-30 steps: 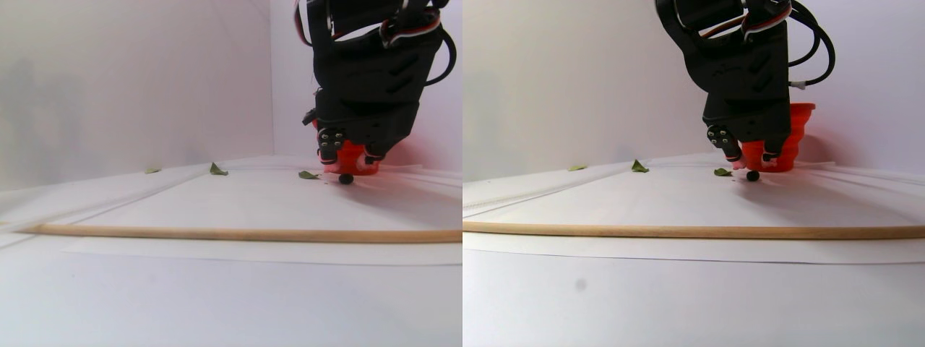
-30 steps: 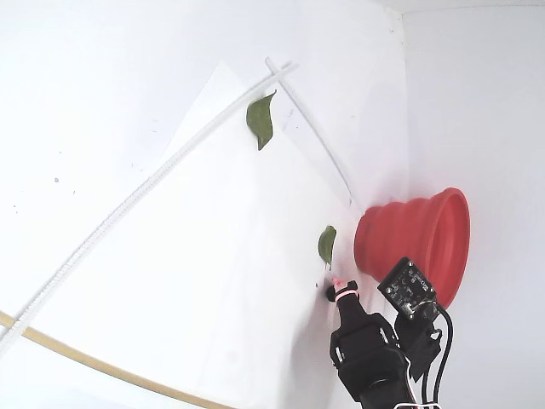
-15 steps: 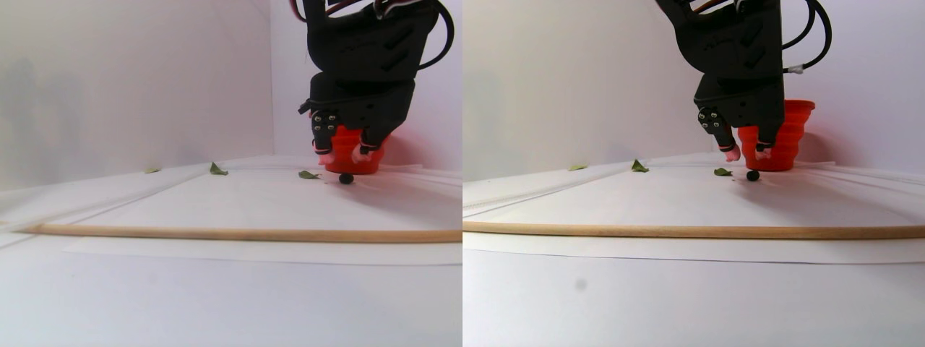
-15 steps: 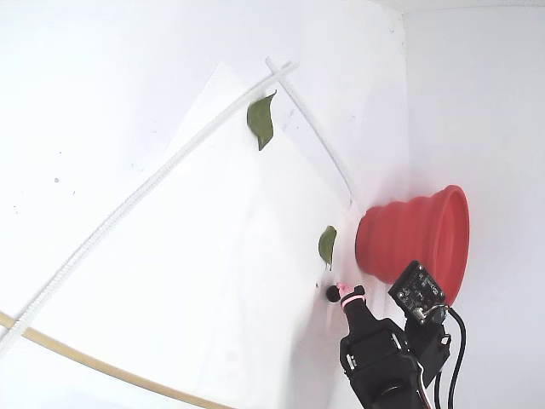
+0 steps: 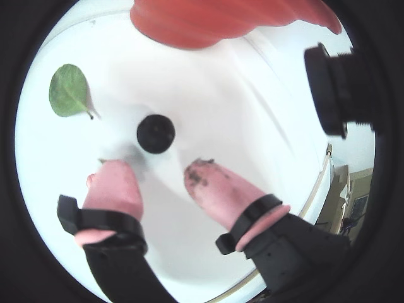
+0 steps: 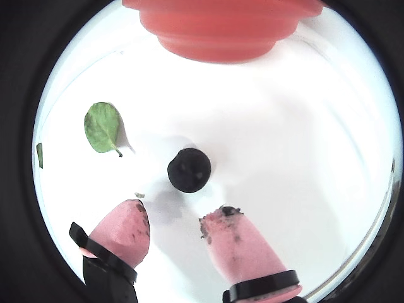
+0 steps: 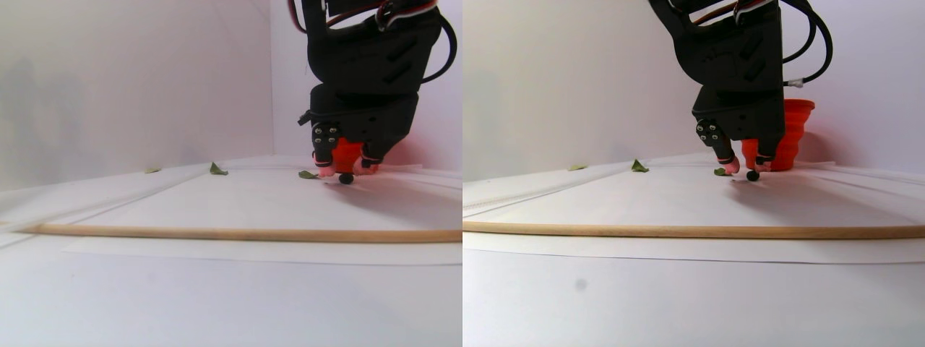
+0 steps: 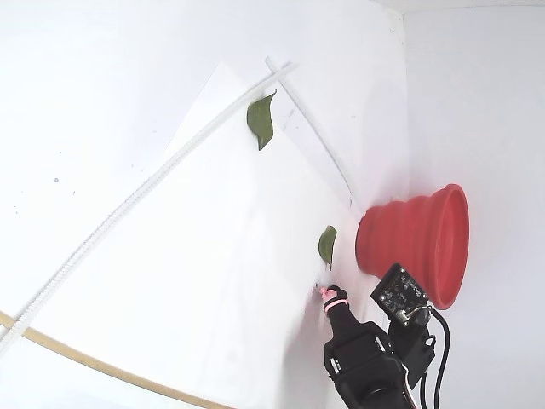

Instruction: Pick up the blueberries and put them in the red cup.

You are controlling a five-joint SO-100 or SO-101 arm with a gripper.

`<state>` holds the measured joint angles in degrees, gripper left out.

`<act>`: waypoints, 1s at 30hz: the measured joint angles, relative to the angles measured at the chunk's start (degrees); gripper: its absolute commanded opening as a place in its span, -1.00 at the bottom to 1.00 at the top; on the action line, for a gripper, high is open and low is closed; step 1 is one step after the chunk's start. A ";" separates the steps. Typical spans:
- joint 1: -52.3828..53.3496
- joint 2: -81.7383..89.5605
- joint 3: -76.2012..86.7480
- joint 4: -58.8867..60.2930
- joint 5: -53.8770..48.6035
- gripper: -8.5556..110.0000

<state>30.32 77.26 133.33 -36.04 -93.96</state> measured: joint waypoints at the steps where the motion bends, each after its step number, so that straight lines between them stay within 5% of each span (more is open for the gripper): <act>1: 0.00 -0.44 -0.26 -0.18 0.00 -0.59; 30: 0.35 -7.65 -8.70 -0.53 1.41 -0.58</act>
<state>30.67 69.61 124.63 -36.56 -92.55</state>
